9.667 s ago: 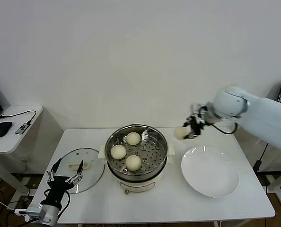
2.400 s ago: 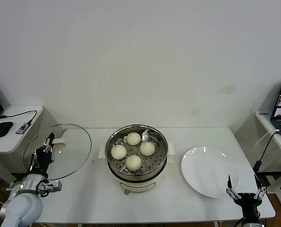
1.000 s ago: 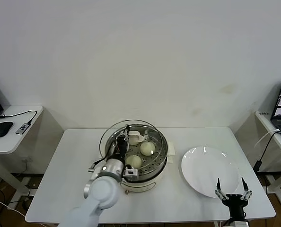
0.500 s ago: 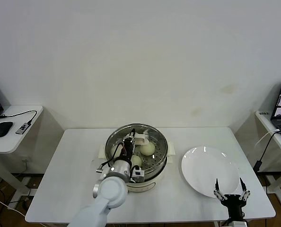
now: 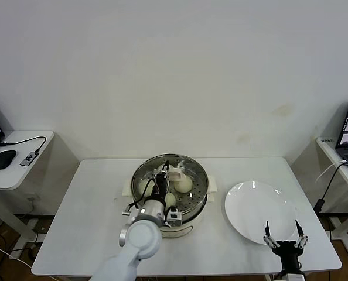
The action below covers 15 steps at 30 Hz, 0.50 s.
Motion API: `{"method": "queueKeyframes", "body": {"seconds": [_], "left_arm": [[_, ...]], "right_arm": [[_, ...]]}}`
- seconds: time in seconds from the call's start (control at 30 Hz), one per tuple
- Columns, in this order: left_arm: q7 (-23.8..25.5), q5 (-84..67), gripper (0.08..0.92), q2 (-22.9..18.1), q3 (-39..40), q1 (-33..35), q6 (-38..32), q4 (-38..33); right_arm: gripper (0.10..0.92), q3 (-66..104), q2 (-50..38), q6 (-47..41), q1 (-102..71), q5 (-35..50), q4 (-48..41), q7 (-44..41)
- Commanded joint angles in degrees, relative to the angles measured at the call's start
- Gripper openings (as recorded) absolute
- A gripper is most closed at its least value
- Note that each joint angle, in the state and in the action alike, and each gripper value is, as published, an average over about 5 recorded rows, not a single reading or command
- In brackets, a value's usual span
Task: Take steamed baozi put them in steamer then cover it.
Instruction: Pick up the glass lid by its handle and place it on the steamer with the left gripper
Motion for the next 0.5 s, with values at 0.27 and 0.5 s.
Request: {"method": "queueKeyframes", "body": {"seconds": [0.27,0.5], "left_arm": [[-1.1,0.0,0.301,0.2,-0.6,3.3,-0.5,-4.5],[-2.7,-2.0,0.5,5.8,-2.8,11.5,-1.5,-15.9]], "right_arm": [[0.823,-0.5,0.1,0.0,-0.1,-0.2,0.2,-0.1],[0.823,-0.5,0.1,0.2,-0.4,-0.4,0.3,-0.1]]}}
